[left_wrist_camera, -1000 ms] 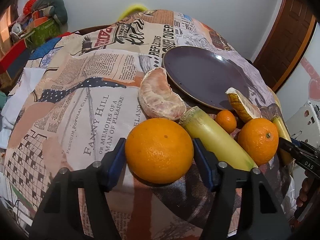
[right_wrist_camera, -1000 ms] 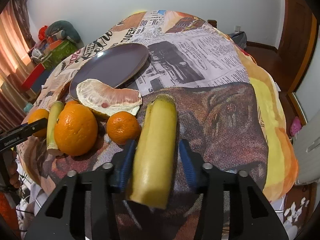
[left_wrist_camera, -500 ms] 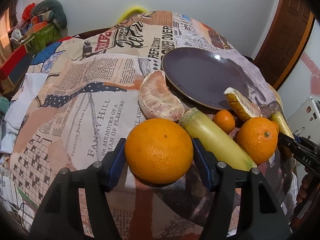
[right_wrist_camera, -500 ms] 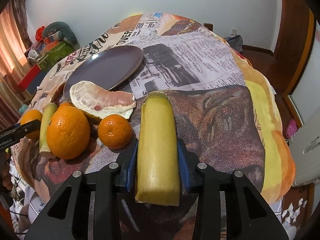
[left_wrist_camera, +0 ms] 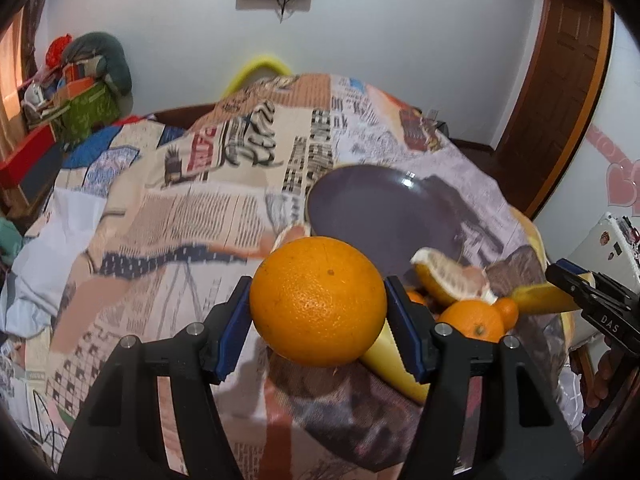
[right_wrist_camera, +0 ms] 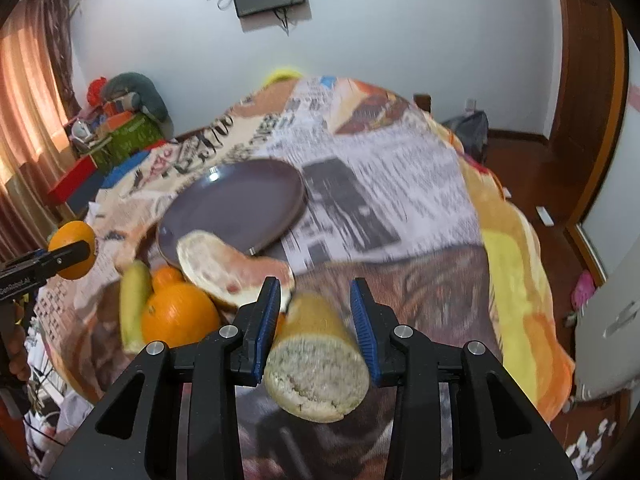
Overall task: Organize fruits
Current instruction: 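Place the yellow vegetable on the grey plate with the right tool while the left tool places the orange there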
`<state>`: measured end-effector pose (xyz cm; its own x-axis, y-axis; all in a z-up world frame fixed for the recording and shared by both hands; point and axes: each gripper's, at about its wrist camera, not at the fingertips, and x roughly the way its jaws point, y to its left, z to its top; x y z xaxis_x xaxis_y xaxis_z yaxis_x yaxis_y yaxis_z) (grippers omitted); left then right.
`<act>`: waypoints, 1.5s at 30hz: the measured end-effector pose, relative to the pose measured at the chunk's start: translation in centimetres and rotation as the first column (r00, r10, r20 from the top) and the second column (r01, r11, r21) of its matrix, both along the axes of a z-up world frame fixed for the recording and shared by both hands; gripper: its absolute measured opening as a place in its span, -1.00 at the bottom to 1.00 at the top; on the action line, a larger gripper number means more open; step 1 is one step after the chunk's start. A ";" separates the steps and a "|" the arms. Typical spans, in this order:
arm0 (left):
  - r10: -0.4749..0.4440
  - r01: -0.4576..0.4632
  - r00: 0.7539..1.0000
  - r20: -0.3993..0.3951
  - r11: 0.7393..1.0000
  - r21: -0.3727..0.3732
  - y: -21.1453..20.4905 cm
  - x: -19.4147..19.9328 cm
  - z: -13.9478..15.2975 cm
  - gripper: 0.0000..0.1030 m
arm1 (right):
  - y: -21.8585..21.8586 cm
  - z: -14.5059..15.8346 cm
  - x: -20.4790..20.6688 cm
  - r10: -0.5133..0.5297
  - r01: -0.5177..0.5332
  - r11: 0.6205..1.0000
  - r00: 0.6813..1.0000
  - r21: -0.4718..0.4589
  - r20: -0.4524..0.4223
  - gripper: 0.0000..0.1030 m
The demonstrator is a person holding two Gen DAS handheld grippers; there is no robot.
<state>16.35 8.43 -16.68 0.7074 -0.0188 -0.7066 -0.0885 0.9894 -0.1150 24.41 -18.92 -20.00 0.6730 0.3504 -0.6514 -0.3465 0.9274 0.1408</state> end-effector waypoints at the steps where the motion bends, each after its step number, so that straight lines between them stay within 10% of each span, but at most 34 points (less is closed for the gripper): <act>1: -0.004 0.004 1.000 0.010 1.000 0.000 -0.1 0.2 0.3 0.23 | 0.1 0.3 0.1 -0.001 0.001 1.000 1.000 -0.003 0.015 -0.35; 24: -0.052 0.051 0.997 0.055 0.999 0.016 -1.0 5.9 1.6 0.23 | 3.9 4.2 4.0 0.081 -0.084 0.996 0.985 0.011 0.155 -0.36; 45: -0.099 0.100 0.993 -0.058 0.995 0.016 -1.0 12.6 -3.0 0.24 | 8.6 2.3 9.5 0.169 -0.168 0.986 0.981 -0.013 0.095 -0.36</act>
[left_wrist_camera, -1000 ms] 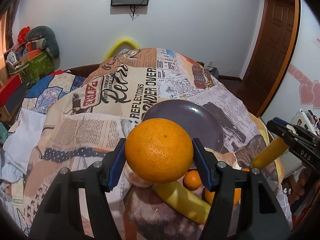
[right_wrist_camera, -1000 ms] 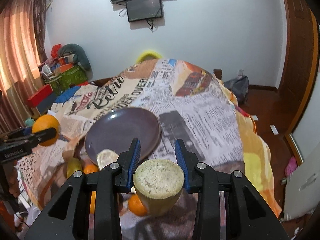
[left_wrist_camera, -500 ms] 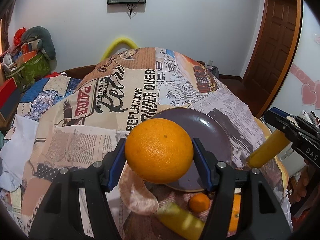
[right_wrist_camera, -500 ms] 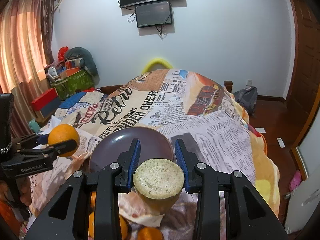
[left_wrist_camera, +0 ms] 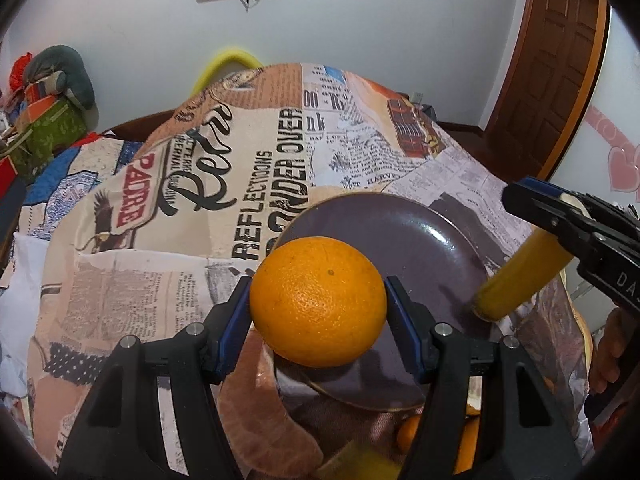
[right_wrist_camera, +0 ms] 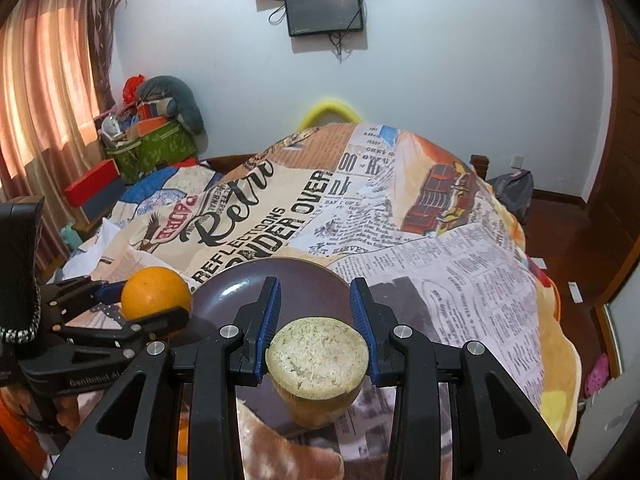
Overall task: Organize fruits
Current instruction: 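Place the yellow vegetable on the grey plate with the right tool while the left tool places the orange there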
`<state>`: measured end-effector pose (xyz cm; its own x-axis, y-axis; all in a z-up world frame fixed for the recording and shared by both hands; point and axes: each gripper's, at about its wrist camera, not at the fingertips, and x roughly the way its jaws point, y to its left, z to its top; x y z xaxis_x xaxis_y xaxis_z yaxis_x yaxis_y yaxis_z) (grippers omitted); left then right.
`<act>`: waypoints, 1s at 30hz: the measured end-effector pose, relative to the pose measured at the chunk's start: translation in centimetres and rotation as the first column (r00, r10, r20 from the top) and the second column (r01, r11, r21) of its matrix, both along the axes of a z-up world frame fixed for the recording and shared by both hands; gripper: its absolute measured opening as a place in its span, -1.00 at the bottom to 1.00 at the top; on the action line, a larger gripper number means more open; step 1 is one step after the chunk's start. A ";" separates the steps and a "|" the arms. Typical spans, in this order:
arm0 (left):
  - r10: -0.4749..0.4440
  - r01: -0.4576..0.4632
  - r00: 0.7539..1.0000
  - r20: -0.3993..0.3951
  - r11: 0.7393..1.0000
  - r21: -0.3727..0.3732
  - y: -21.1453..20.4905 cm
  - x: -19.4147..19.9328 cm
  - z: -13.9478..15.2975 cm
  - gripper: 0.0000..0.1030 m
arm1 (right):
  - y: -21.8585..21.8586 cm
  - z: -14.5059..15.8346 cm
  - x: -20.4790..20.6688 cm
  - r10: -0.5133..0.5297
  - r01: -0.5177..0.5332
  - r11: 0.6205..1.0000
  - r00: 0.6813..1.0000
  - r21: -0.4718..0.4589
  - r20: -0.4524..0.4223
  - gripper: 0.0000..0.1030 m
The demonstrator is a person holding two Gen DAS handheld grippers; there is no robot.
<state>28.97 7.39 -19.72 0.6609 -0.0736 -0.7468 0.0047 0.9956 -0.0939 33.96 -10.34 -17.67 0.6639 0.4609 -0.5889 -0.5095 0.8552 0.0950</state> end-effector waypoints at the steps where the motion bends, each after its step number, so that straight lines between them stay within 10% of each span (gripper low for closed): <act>1: -0.001 0.001 1.000 -0.004 1.000 0.001 0.0 0.2 -0.2 0.24 | 0.3 -0.1 0.2 0.004 -0.004 1.000 1.000 -0.005 -0.004 -0.36; 15: 0.007 -0.008 0.995 -0.104 1.000 -0.016 0.2 3.2 -2.5 0.24 | 3.6 -1.1 3.2 0.093 -0.098 0.993 0.993 -0.071 -0.073 -0.35; 30: 0.035 -0.035 0.999 0.019 0.999 -0.033 1.2 1.2 1.4 0.31 | 3.1 0.8 1.8 0.098 -0.100 0.993 0.994 -0.057 -0.040 0.01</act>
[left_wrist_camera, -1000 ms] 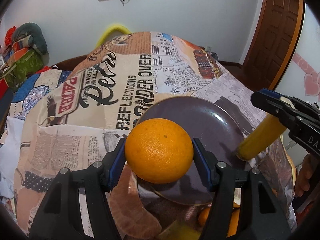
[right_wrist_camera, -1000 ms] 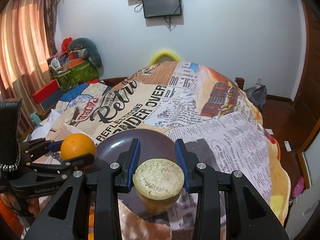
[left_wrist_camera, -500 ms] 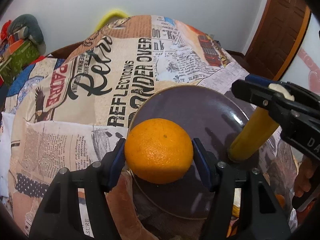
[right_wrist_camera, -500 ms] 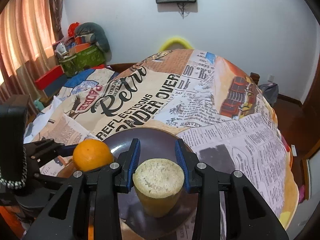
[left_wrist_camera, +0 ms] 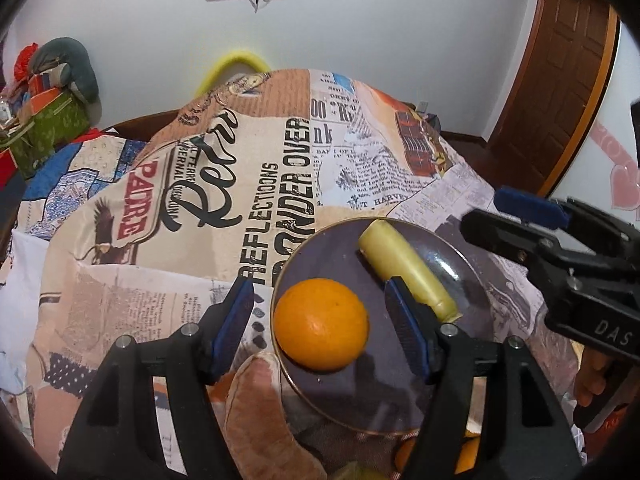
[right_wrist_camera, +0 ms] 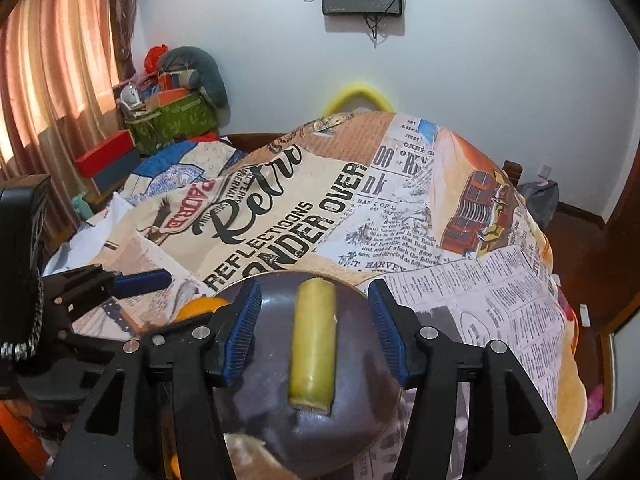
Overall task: Organize fruits
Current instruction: 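Place the yellow vegetable on the grey plate with the right tool while the left tool places the orange there, then grasp the second yellow vegetable with the left tool while the right tool grasps another large orange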
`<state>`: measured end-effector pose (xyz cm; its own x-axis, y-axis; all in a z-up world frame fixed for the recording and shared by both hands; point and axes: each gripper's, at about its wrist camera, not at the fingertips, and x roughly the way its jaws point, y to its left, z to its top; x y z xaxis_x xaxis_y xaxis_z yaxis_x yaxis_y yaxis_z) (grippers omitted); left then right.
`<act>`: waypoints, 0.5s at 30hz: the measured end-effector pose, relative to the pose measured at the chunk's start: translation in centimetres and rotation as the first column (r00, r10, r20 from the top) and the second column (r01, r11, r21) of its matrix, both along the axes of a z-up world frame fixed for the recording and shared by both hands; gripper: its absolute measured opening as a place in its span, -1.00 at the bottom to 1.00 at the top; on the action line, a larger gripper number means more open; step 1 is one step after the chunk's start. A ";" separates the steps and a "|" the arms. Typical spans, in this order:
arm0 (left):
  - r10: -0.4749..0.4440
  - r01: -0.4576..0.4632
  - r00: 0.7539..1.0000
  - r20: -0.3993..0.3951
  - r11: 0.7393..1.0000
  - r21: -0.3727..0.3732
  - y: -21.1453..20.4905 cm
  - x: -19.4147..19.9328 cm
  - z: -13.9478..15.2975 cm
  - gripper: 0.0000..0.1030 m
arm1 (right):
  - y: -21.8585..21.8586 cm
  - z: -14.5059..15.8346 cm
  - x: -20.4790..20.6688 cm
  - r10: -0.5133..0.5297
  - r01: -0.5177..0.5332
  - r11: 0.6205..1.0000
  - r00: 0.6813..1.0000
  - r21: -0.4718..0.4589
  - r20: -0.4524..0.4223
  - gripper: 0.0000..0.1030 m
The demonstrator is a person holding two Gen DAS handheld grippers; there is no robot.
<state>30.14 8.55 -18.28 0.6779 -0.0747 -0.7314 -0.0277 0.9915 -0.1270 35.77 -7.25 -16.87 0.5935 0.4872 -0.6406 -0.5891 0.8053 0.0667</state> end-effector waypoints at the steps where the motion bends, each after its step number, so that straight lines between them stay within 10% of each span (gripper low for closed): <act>1: 0.002 -0.002 1.000 0.002 1.000 0.000 0.0 -0.3 0.2 0.31 | -0.2 0.1 -0.2 -0.002 0.002 1.000 1.000 0.004 -0.001 0.01; 15: 0.024 -0.024 1.000 0.014 1.000 0.005 -1.1 -7.1 2.3 0.41 | -5.4 1.3 -6.8 -0.079 0.078 0.995 0.997 0.065 0.008 0.11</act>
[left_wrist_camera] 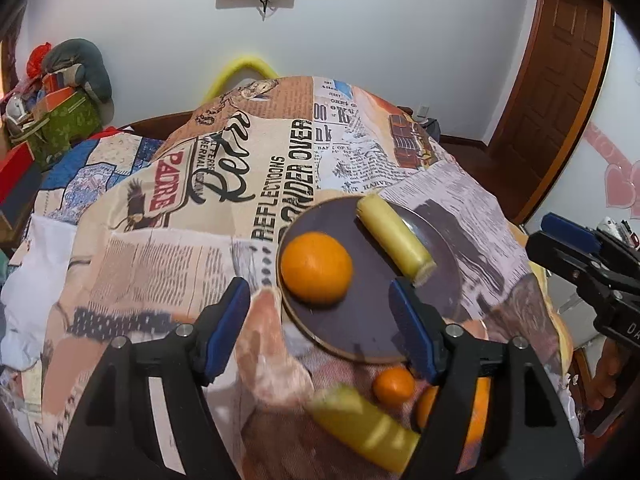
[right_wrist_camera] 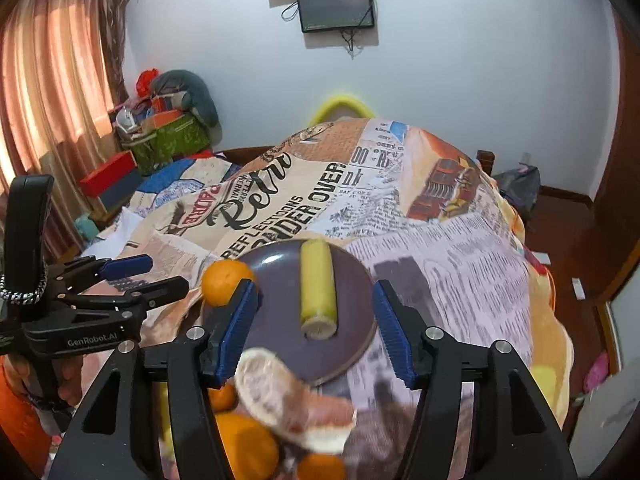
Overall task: Organize fruits
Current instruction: 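Grasp the second yellow vegetable with the left tool while the right tool grasps another large orange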
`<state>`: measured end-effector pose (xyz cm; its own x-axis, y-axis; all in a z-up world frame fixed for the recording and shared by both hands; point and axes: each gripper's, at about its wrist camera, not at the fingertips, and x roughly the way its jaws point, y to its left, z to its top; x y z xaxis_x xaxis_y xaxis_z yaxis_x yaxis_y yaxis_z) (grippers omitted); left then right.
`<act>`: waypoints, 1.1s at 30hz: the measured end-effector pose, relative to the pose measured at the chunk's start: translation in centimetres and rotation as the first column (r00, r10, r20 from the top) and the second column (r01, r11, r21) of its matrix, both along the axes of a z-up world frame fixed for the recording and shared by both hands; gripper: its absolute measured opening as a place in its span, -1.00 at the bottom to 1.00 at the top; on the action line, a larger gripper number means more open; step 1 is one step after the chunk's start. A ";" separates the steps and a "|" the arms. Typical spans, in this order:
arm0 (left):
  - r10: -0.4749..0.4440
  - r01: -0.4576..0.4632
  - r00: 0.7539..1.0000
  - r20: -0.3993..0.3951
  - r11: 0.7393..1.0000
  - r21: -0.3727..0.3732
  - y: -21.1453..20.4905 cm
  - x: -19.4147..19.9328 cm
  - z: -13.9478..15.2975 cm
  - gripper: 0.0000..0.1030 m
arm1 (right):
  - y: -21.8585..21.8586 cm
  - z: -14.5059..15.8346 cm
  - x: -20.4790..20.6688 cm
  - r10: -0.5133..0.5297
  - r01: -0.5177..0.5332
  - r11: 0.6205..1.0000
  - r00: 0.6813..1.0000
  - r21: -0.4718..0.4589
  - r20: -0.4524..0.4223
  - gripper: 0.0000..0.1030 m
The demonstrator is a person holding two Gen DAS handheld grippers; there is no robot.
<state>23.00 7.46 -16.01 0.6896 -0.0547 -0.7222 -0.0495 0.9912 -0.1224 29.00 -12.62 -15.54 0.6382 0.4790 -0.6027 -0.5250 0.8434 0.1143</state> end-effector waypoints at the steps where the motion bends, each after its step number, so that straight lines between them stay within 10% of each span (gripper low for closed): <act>1: -0.002 0.002 1.000 -0.002 1.000 -0.001 -0.2 -0.6 0.0 0.43 | -0.2 0.0 -0.4 -0.005 0.005 1.000 1.000 0.000 0.002 0.11; 24: 0.074 -0.075 0.980 -0.185 0.997 0.002 -4.1 -4.7 -7.5 0.59 | -3.2 -3.6 -6.8 -0.035 0.037 0.999 0.996 0.025 -0.084 0.14; 33: -0.007 -0.004 0.984 -0.176 0.998 -0.066 -4.2 -5.7 -7.5 0.17 | -3.1 -4.0 -7.1 -0.021 0.025 0.999 0.994 0.034 -0.105 0.14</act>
